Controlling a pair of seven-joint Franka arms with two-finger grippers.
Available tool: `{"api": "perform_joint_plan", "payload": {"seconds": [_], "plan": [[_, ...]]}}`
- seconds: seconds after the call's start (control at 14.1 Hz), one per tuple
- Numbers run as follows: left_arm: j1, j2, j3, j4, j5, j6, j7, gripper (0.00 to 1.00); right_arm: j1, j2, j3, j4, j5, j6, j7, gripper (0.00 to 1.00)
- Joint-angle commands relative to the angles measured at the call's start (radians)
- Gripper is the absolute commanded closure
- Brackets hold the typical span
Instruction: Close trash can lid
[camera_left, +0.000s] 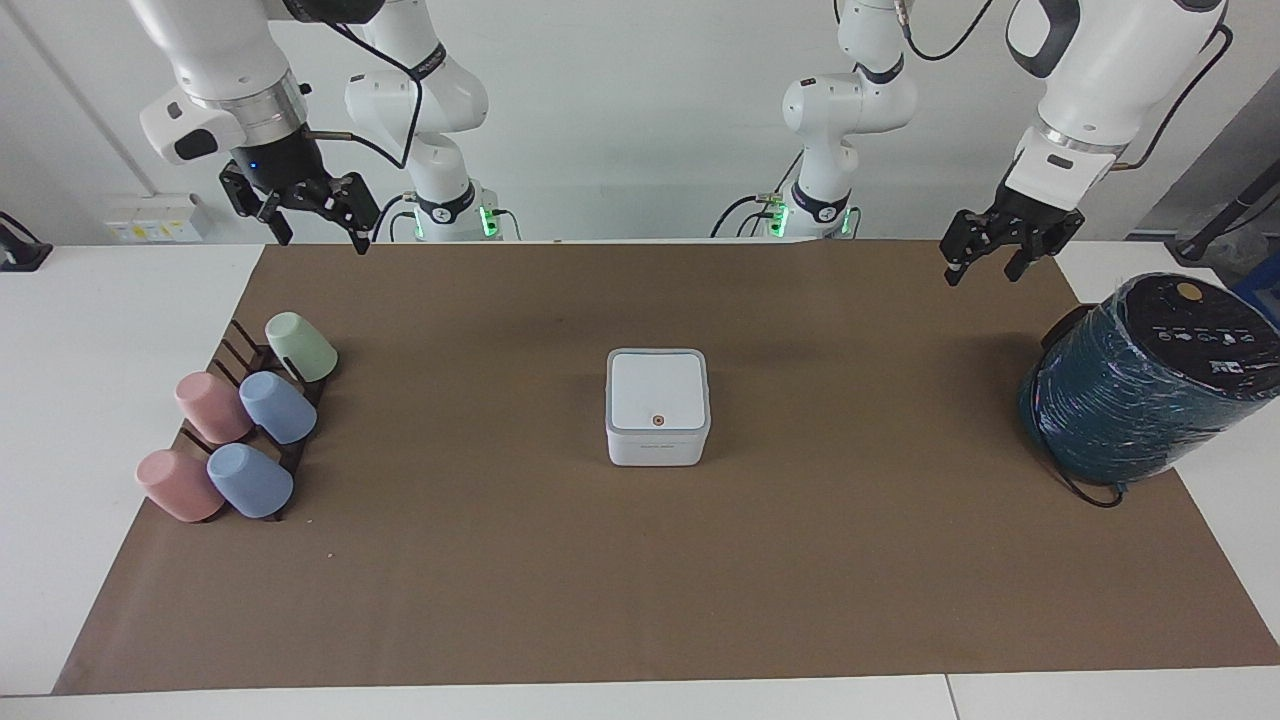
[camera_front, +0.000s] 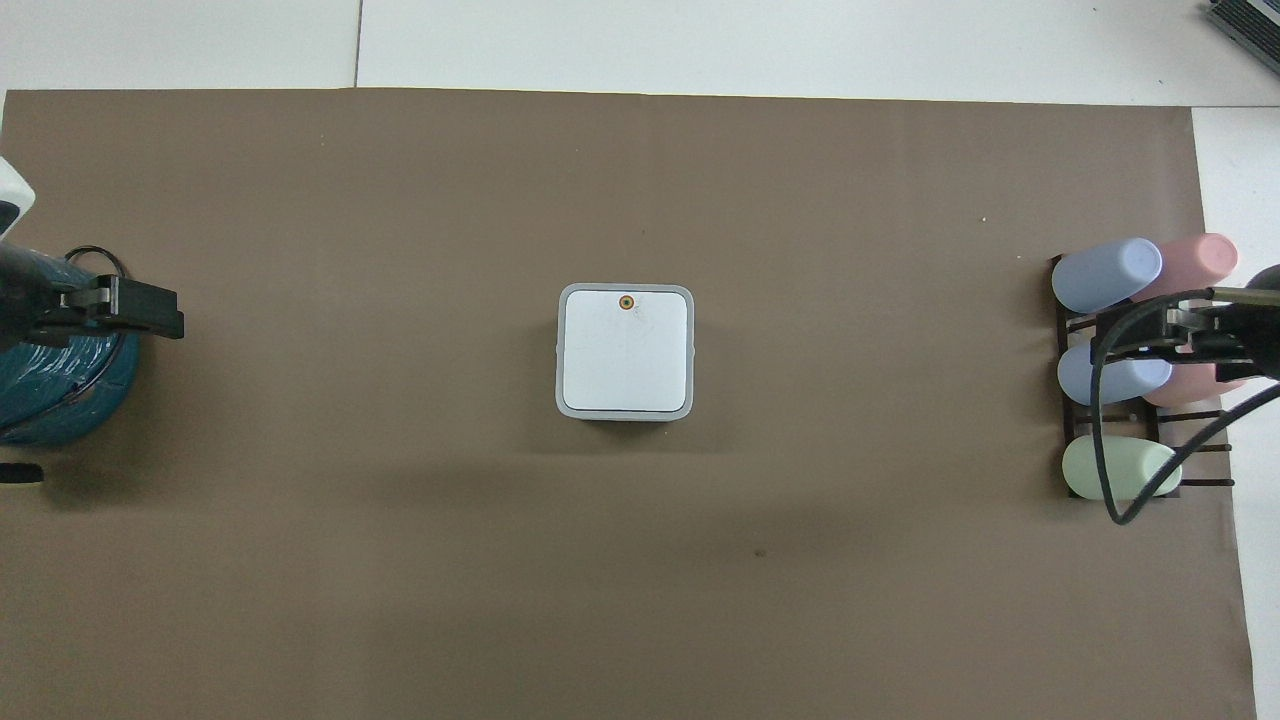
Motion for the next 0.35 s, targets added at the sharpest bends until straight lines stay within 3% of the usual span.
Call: {"api": "perform_joint_plan", "payload": {"seconds": [0.0,0.28], "plan": [[-0.018,-0.008,0.004,-0.006,0.022,0.01,0.002,0.0,0.0,-0.009,-0.002,-0.003,0.004,-0.01,-0.018,0.0],[-0.018,-0.008,0.004,-0.008,0.02,0.01,0.008,0.0,0.0,-0.009,-0.002,-0.003,0.004,-0.01,-0.018,0.0]]}}
